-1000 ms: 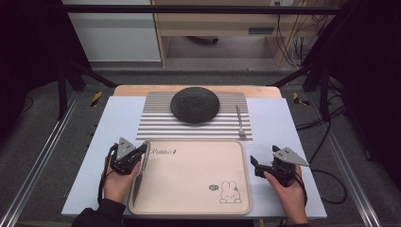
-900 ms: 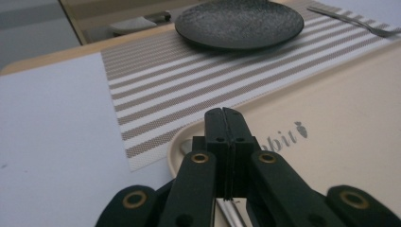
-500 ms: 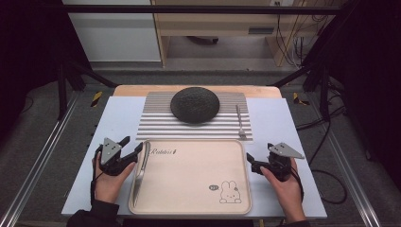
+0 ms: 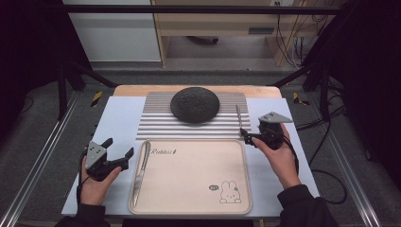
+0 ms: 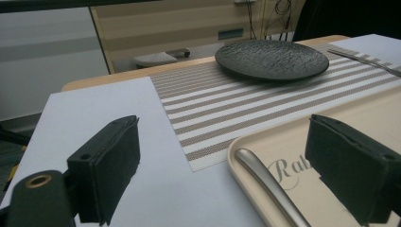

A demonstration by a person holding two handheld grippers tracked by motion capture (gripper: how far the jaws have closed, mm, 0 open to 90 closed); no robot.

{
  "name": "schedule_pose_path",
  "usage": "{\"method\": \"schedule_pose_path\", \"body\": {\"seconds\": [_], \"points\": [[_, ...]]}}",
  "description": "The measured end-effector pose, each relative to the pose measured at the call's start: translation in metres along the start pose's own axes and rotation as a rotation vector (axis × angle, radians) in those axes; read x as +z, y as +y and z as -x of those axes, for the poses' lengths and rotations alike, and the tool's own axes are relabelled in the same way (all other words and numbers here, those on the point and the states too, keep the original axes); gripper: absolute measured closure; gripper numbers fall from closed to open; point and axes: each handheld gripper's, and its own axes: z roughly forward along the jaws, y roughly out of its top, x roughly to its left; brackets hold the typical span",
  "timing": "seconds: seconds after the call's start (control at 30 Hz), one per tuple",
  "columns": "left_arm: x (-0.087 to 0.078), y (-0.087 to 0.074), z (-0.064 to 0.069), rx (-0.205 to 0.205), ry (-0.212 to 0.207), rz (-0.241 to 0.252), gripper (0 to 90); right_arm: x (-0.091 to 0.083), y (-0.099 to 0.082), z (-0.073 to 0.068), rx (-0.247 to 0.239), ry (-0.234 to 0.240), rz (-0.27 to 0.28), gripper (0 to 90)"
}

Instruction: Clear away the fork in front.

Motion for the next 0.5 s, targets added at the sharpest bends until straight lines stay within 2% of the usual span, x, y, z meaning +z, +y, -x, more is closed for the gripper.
{"method": "schedule_pose_path", "body": {"seconds": [0.2, 0.27, 0.33, 0.5], "points": [[0.0, -0.004, -0.006, -0.041, 0.018, -0.006, 9.9, 0.024, 0.017, 0.013, 0.021, -0.01, -0.015, 15.6], [0.001, -0.004, -0.005, -0.057, 0.007, 0.001, 9.8, 0.033, 0.02, 0.017, 0.033, -0.012, -0.02, 17.2], [0.004, -0.005, -0.003, -0.053, -0.004, -0.006, 9.4, 0.043, 0.02, 0.02, 0.05, -0.018, -0.011, 18.6], [0.005, -0.005, -0.004, -0.049, 0.002, -0.003, 8.5, 0.064, 0.017, 0.027, 0.073, -0.036, -0.041, 23.1]]}}
